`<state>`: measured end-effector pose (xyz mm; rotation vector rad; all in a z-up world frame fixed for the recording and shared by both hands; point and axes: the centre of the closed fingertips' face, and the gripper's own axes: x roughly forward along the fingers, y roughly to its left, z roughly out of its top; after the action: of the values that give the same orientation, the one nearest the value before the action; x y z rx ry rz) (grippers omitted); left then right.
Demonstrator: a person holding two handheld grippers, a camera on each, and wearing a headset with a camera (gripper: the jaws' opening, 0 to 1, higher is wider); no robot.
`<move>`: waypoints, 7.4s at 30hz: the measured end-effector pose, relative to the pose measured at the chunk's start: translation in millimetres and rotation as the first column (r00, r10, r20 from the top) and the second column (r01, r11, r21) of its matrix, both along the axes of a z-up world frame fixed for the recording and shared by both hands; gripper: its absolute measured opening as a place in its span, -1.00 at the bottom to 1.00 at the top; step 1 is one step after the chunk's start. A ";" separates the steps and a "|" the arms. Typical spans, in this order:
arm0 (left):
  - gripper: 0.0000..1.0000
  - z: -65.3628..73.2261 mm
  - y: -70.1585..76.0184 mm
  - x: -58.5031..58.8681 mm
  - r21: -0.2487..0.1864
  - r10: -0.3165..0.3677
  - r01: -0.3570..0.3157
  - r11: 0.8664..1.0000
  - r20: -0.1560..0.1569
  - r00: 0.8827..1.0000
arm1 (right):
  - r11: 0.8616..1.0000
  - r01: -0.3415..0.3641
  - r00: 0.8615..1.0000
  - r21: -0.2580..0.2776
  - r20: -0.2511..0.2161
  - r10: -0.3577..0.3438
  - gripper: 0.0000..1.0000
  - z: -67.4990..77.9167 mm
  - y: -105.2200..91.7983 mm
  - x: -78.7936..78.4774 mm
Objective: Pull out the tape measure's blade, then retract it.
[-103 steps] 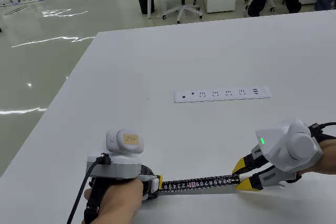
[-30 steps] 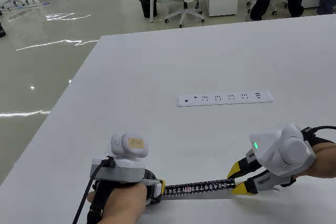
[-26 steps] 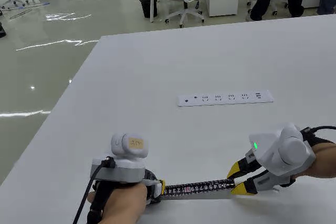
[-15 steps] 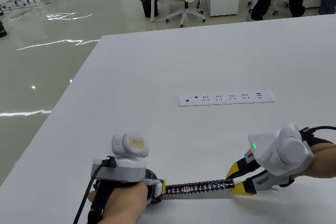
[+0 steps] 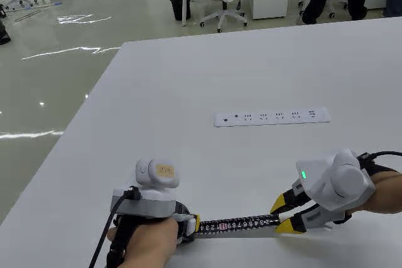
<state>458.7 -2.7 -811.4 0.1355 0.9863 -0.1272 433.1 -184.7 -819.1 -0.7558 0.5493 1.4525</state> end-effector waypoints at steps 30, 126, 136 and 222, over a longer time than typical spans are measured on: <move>0.21 -0.7 0.6 0.0 -0.003 0.000 0.000 1.000 0.000 1.000 | 1.000 -0.011 1.000 0.002 -0.003 0.011 -0.70 -1.6 9.7 0.1; 0.21 -1.2 0.4 -1.2 -0.005 -0.011 0.011 1.000 -0.005 1.000 | 1.000 -0.022 1.000 0.009 -0.006 0.022 -0.71 -6.5 42.3 -0.3; 0.21 -1.3 0.1 -1.3 -0.004 -0.014 0.014 1.000 -0.005 1.000 | 1.000 -0.024 1.000 0.013 -0.007 0.024 -0.71 -6.5 49.3 -0.2; 0.21 -1.1 0.2 -1.2 -0.004 -0.020 0.020 1.000 -0.006 1.000 | 0.999 -0.031 0.999 0.031 -0.017 0.031 -0.71 -12.2 91.2 1.0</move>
<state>457.5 -2.5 -812.5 0.1416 0.9913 -0.1474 434.1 -93.5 -831.3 -0.7312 0.5298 1.4940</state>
